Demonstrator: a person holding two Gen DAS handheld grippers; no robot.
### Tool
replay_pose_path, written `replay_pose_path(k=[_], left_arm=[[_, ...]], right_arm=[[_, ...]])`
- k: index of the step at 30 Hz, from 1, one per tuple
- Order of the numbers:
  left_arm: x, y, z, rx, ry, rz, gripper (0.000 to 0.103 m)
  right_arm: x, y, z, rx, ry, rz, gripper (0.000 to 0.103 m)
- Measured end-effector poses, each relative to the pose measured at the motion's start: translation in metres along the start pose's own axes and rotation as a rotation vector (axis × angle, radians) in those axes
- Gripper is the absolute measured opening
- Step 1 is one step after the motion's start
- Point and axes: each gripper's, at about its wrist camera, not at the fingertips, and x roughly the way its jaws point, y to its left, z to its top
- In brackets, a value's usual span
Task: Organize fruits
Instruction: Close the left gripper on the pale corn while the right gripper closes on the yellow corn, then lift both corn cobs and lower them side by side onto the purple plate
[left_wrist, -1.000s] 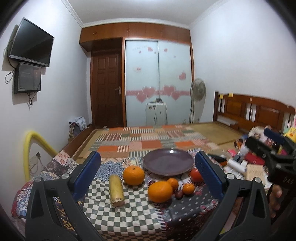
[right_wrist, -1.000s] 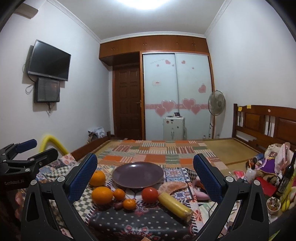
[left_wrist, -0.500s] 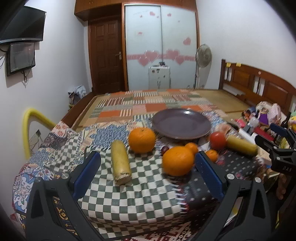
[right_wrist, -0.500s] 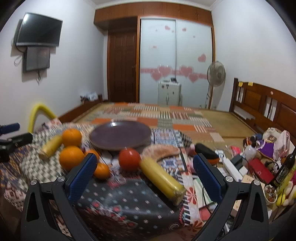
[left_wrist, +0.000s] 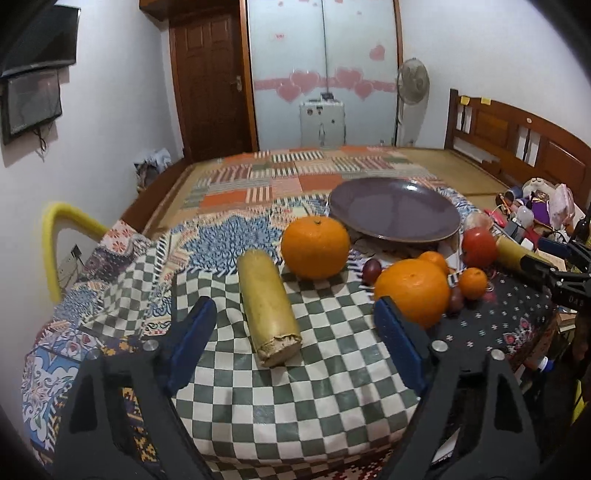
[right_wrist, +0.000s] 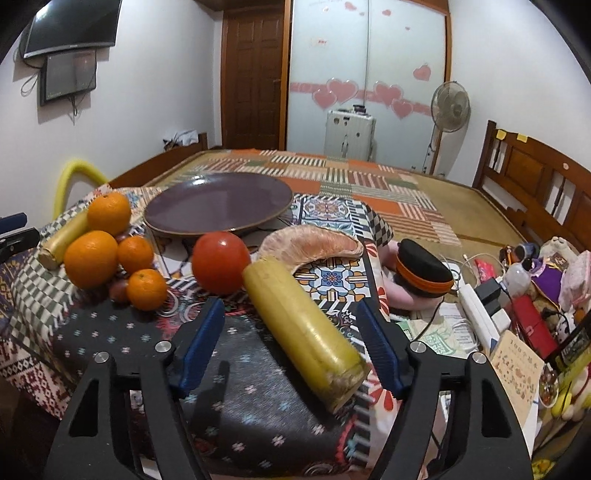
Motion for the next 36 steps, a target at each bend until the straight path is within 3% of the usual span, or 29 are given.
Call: replay_pose_path(k=[10,18,23,26,32,36], left_arm=[[0.046,0.027,0.007,-0.077,0.132,-0.022,0.043],[0.062,0.029,0.012,-0.079,0.175,-0.036,0.041],[0.067,0.031,0.015,-0.071,0.192,-0.046,0.041],[0.067,0.029,0.015,-0.044,0.193,-0.039,0.041],[0.055,0.023,0.011,-0.003,0.218,-0.041,0.039],[0.042,0.022,0.005,-0.003,0.25,-0.085,0.039]], right_arm=[[0.021,-0.008,0.001,0.008,0.086,0.069,0.059],[0.026,-0.006,0.003,0.004,0.103,0.084,0.056],[0.028,0.0,0.007,-0.018,0.12,0.087,0.04],[0.026,0.001,0.007,-0.015,0.126,0.082,0.036],[0.021,-0.001,0.004,0.01,0.154,0.105,0.035],[0.018,-0.001,0.002,0.016,0.177,0.121,0.035]])
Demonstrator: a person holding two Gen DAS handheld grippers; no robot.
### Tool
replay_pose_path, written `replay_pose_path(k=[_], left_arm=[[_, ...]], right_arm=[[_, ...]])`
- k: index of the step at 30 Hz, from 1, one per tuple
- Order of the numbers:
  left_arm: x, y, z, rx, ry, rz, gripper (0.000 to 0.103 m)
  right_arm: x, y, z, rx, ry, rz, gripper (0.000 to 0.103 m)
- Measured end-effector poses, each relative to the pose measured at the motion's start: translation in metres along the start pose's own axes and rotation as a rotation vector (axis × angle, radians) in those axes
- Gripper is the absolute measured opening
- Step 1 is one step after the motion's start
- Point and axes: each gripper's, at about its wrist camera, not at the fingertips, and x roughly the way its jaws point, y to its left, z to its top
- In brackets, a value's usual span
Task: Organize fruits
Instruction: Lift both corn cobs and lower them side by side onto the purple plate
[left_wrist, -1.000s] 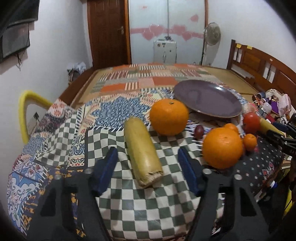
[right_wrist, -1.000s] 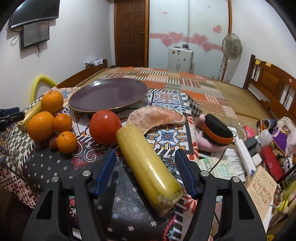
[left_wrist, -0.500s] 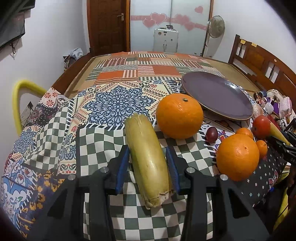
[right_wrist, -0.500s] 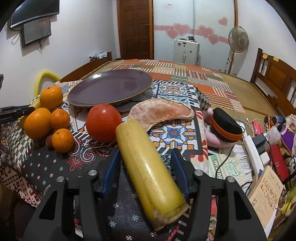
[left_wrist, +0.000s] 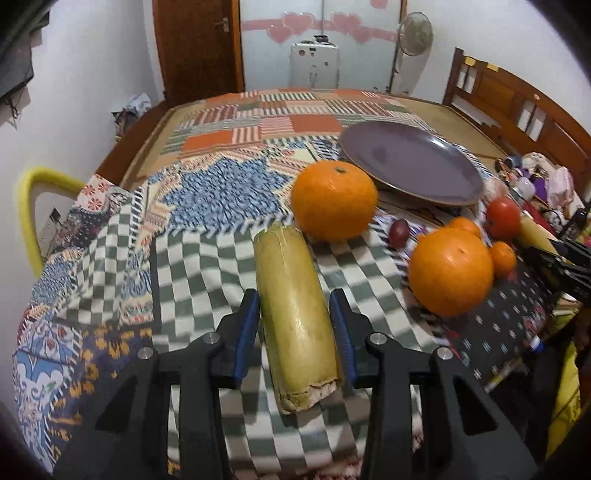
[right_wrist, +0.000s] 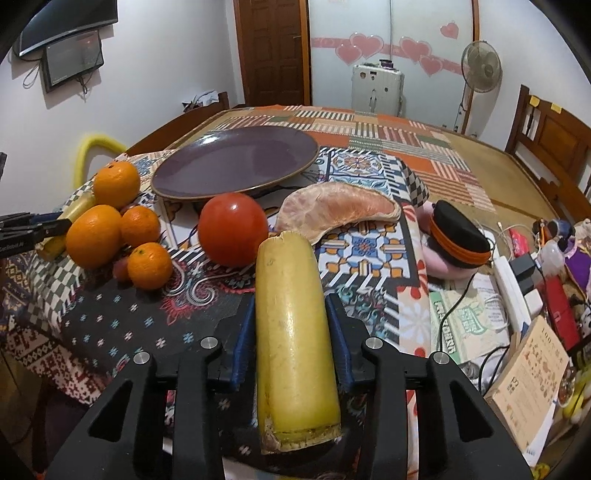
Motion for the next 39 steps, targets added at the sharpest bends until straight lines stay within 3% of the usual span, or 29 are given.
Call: replay_pose_path(k=[6,8,10,12,17,18,20,22,32,39], left_arm=[[-0.003,-0.004,-0.003,0.019,0.032,0.003,0.039],[0.0,-0.005,0.0,0.023,0.05,0.018,0.044],[0.002,-0.006,0.003,0.021,0.061,0.025,0.063],[0.004,-0.005,0.007,0.014,0.059,0.025,0.073],[0.011,-0.004,0.016,0.022,0.068,0.01,0.073],[0.013,-0.002,0.017,0.015,0.075,0.005,0.072],[0.017,0.003,0.02,-0.009,0.09,-0.01,0.062],[0.021,0.007,0.02,-0.03,0.11,-0.028,0.041],[0.015,0.009,0.018,-0.027,0.082,-0.047,0.04],[-0.028,-0.002,0.025,0.002,-0.017,-0.061,0.038]], right_arm=[[0.003,0.003,0.003,-0.026,0.016,-0.01,0.035],[0.002,0.004,0.004,-0.034,0.021,-0.006,0.035],[0.003,0.006,0.005,-0.04,0.025,-0.002,0.035],[0.003,0.005,0.006,-0.036,0.029,0.006,0.035],[0.005,0.002,0.007,-0.018,0.031,0.03,0.035],[0.006,0.002,0.007,-0.019,0.034,0.034,0.035],[0.011,0.002,0.009,-0.026,0.046,0.04,0.035],[0.014,0.004,0.01,-0.04,0.05,0.036,0.035],[0.003,0.007,0.015,-0.035,-0.004,0.009,0.034],[-0.017,0.009,0.031,-0.024,-0.083,0.01,0.034]])
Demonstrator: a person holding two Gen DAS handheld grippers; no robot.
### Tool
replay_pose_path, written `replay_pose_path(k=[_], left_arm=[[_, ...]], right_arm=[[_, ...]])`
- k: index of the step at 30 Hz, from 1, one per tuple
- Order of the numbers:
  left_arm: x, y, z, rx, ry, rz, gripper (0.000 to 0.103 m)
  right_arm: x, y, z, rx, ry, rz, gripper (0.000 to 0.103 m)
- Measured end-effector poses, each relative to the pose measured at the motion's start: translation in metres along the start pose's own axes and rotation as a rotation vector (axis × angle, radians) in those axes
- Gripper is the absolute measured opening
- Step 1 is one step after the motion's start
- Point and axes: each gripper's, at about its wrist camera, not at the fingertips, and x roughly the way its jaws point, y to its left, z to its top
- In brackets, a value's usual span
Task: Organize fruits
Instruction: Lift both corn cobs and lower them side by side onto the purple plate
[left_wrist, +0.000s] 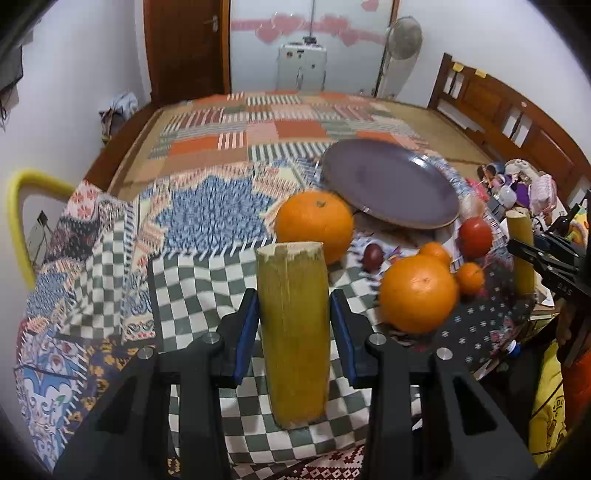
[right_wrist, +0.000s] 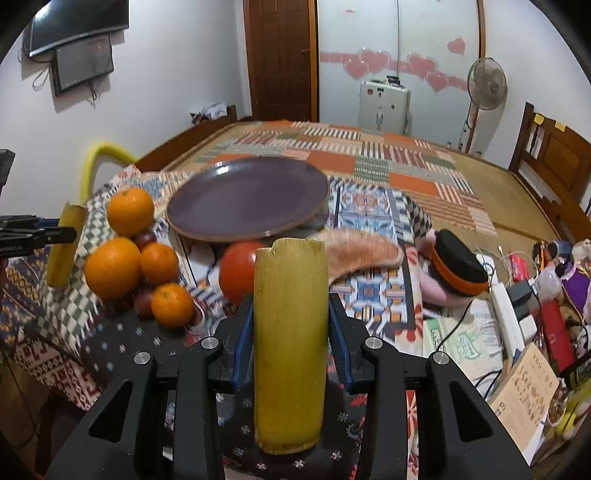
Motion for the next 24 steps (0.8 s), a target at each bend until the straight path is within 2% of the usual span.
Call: replay_pose_path(k=[13,24], left_arm=[[-0.037,-0.032,0.033,0.069,-0.18,-0.027,0.038],[-0.024,-0.05,0.07,0.062,-0.229,-0.061,0.038]], right_arm=[[-0.024,0.008,0.034,-0.009,-0.151,-0.007,0.033],[-0.009,0.014,0.053,-0.042,-0.178,-0.004,0.033]])
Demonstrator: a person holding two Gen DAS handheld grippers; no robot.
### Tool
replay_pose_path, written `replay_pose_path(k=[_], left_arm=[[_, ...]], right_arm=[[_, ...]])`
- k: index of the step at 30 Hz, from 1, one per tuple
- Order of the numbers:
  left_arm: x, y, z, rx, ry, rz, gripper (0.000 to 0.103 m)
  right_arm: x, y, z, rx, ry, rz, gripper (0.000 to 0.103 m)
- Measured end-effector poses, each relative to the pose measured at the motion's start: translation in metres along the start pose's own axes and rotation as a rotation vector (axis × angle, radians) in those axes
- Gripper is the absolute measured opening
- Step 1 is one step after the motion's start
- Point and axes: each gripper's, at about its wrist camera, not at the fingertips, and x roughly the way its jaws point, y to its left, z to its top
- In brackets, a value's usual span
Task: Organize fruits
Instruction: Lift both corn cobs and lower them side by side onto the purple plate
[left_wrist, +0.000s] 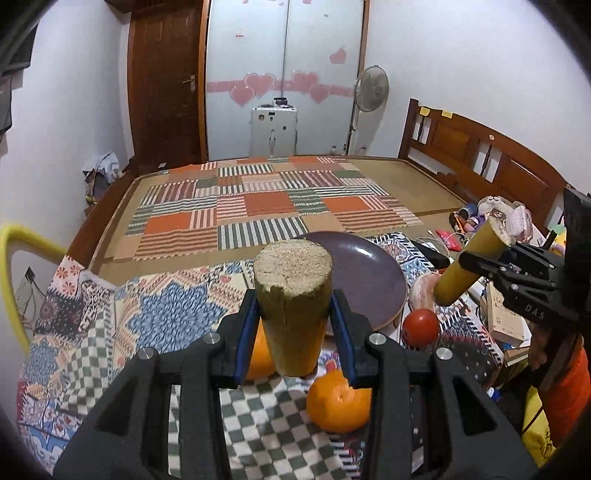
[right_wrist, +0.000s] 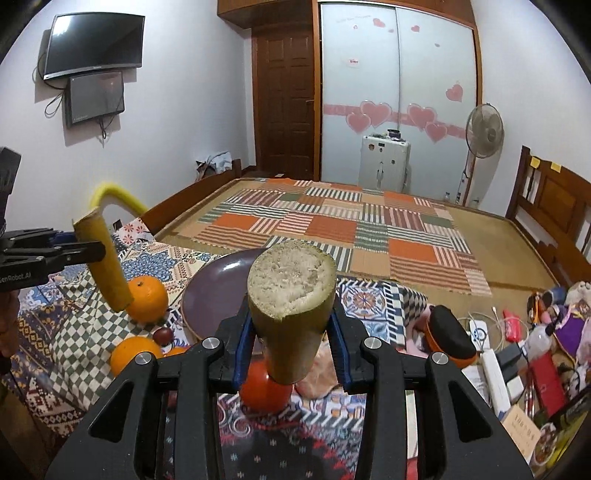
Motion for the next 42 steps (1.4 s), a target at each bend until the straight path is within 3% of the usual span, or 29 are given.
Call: replay_pose_path(k=[20,29,36,42], left_arm=[[0.073,-0.021,0.013,0.073,0.054,-0.046,0.038],[0.1,-0.012,0.028,0.033,0.082,-0.07,0.038],[0.127,-0.01,0.039,0.026,0.126,-0.06,0.038],[0.147,-0.015,0.046,0.056,0.167,-0.043,0.039]], right_arm=[[0.06,-0.002,0.01,-0.026,0.091,0.051,0.034],[0.088,-0.003,0.017,-0.028,0.148,0.076,0.034],[0.112,-0.009,0.034,-0.008,0.212,0.122,0.034],[0.132,-0.008,0.036,-0.016,0.261,0.103,0.035]])
